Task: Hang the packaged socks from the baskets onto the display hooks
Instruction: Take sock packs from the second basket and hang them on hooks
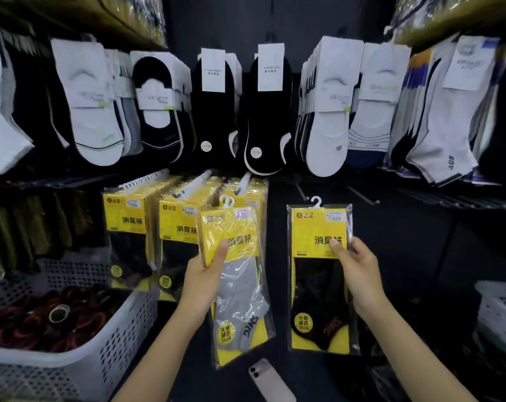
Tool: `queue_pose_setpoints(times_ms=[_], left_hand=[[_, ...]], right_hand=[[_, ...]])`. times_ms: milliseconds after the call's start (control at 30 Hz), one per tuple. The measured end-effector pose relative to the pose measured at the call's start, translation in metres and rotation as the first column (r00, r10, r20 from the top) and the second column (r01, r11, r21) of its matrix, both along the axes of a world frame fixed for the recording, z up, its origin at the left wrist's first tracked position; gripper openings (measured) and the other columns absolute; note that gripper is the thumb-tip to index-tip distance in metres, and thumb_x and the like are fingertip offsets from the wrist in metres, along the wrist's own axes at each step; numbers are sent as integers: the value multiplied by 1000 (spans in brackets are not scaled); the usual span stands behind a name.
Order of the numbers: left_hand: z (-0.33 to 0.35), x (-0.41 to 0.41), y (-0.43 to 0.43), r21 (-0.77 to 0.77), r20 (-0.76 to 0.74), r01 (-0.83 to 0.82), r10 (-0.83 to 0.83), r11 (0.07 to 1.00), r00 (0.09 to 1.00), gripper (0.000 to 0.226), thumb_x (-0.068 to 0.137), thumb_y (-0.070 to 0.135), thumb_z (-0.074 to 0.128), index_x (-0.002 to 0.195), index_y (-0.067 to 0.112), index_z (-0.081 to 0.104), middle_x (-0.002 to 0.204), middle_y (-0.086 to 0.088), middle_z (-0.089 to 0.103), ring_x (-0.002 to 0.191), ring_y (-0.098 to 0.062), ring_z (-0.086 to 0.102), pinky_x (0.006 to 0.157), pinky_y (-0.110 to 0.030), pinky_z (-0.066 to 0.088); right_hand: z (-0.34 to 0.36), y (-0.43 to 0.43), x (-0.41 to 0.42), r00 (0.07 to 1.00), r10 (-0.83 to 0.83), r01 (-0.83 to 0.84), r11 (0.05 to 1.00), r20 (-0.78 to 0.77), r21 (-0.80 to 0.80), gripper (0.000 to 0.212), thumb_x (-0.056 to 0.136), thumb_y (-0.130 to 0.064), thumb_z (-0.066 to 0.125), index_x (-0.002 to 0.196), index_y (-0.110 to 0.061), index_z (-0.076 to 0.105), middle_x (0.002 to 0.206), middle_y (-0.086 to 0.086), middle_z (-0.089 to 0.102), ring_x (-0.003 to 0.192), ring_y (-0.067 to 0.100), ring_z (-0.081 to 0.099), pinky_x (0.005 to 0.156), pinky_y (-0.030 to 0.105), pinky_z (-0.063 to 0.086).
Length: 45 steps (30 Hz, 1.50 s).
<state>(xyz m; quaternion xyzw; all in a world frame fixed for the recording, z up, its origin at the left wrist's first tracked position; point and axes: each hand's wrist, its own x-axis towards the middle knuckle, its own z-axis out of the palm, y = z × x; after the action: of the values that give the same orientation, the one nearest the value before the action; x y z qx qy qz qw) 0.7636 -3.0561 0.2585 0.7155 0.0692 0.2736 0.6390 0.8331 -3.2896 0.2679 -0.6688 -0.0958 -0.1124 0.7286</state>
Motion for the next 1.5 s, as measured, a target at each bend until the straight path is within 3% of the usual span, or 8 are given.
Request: queue_pose_setpoints(times_ms=[233, 467, 667, 867, 1033, 1267, 1400, 1500], left_hand=[[10, 6, 7, 17, 11, -24, 24, 1000, 1000, 63, 88, 49, 54, 33, 27, 32, 38, 11, 18, 34, -4, 18, 36, -9, 19], [10, 7, 2, 8, -9, -1, 1, 1000, 1000, 65, 91, 45, 54, 30, 28, 38, 34, 10, 22, 30, -4, 21, 36, -7, 21], [-1, 11, -2, -35, 3, 34, -34, 999, 999, 58, 91, 38, 55, 33, 33, 54, 31, 13, 34, 29, 0, 34, 37, -5, 27], [-10, 20, -19, -144, -21, 105, -109, 984, 994, 12, 89, 35, 60, 84, 27, 68, 66, 23, 70, 63, 9, 65, 49, -3, 42], [-12, 23, -35, -149, -39, 98, -105, 984, 994, 23, 77, 31, 74, 95, 16, 72, 81, 4, 76, 77, -11, 73, 67, -25, 59], [-12, 22, -38, -175, 13, 104, -103, 979, 995, 31, 64, 34, 80, 88, 17, 72, 78, 7, 76, 70, -6, 72, 52, -13, 51], [-9, 17, -24, -128, -7, 44, -46, 991, 999, 23, 85, 46, 57, 82, 27, 68, 71, 22, 71, 66, 10, 65, 50, -1, 41], [-9, 17, -9, -80, -9, -47, 46, 996, 999, 30, 89, 47, 53, 69, 24, 58, 46, 19, 57, 49, 11, 55, 51, -8, 41]], right_hand=[[9, 19, 33, 997, -1, -2, 999, -74, -41, 7, 92, -19, 60, 89, -21, 66, 96, 4, 72, 94, 18, 68, 86, 32, 51], [-12, 25, 78, 941, -66, 95, 993, -331, 72, 17, 85, -25, 69, 93, -10, 66, 110, 12, 67, 107, 28, 62, 100, 46, 47], [-40, 18, 76, 931, -251, 255, 967, -265, -19, 5, 88, -13, 65, 92, -13, 62, 107, 13, 66, 102, 27, 62, 94, 42, 51], [-26, 41, 31, 990, 88, -90, 996, -107, -13, 10, 92, -26, 59, 94, -19, 66, 95, -2, 70, 83, 8, 67, 65, 18, 54], [-15, 56, 7, 980, 198, -198, 980, -21, 35, 13, 85, -22, 68, 96, -14, 68, 85, -2, 73, 72, 3, 69, 57, 14, 51], [-17, 51, 2, 961, 275, -266, 954, -44, 136, 21, 85, -25, 66, 105, -21, 66, 99, -5, 75, 89, 11, 71, 62, 19, 56], [-13, 35, 8, 994, 104, -97, 971, -22, 217, 12, 92, -18, 58, 102, -19, 64, 89, -4, 76, 79, 7, 72, 57, 16, 54], [-6, 19, 17, 999, -39, 37, 967, 2, 251, 11, 95, -15, 53, 99, -18, 63, 89, -3, 73, 73, 3, 70, 57, 15, 53]])
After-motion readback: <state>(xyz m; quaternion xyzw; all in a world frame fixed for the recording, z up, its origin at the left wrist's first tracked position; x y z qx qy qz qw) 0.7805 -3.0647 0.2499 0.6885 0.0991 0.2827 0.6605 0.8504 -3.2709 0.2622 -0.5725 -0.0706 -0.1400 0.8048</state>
